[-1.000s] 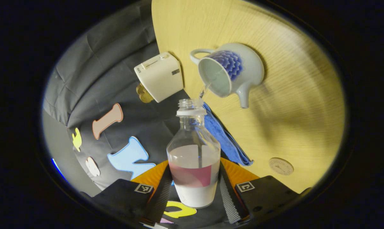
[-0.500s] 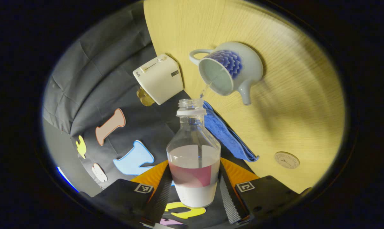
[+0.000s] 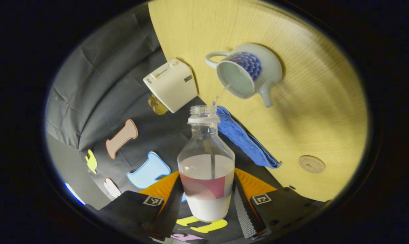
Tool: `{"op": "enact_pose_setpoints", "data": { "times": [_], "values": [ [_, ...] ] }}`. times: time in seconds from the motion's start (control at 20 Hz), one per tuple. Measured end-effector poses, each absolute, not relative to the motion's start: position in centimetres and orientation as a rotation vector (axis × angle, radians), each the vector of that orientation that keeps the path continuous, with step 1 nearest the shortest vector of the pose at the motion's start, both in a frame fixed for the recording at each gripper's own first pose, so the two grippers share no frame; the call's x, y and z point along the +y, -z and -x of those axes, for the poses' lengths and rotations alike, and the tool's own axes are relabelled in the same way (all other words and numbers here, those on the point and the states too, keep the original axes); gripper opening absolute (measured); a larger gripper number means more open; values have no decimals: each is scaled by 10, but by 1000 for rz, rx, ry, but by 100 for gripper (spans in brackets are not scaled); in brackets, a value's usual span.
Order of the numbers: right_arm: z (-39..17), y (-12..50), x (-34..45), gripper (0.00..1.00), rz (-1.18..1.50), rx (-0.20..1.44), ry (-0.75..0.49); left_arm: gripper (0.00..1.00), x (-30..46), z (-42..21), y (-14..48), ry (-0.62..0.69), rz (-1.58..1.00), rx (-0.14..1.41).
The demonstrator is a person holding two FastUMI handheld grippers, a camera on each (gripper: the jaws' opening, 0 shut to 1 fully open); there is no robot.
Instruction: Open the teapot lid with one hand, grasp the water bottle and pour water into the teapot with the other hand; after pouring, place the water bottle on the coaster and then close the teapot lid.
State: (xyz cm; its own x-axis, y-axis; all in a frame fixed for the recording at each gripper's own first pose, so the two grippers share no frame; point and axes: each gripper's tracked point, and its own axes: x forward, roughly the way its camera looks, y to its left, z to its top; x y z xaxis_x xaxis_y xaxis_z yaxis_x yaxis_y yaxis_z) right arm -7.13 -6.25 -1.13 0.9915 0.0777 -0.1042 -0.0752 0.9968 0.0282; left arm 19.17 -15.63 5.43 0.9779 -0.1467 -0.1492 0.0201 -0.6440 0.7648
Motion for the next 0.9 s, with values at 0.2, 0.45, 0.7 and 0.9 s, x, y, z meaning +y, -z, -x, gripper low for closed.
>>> {"op": "enact_pose_setpoints", "data": {
  "times": [0.2, 0.45, 0.7, 0.9],
  "values": [
    [71, 13, -62, 1, -25, 114, -81, 86, -158, -191, -51, 251, -2264, -88],
    [71, 17, -65, 1, -20, 119, -73, 86, -159, -197, -38, 249, -2284, -85],
    [70, 19, -66, 1, -21, 131, -70, 86, -159, -199, -24, 276, -2284, -72],
    [69, 19, -66, 1, -19, 133, -67, 86, -155, -201, -18, 289, -2253, -58]
  ]
}}
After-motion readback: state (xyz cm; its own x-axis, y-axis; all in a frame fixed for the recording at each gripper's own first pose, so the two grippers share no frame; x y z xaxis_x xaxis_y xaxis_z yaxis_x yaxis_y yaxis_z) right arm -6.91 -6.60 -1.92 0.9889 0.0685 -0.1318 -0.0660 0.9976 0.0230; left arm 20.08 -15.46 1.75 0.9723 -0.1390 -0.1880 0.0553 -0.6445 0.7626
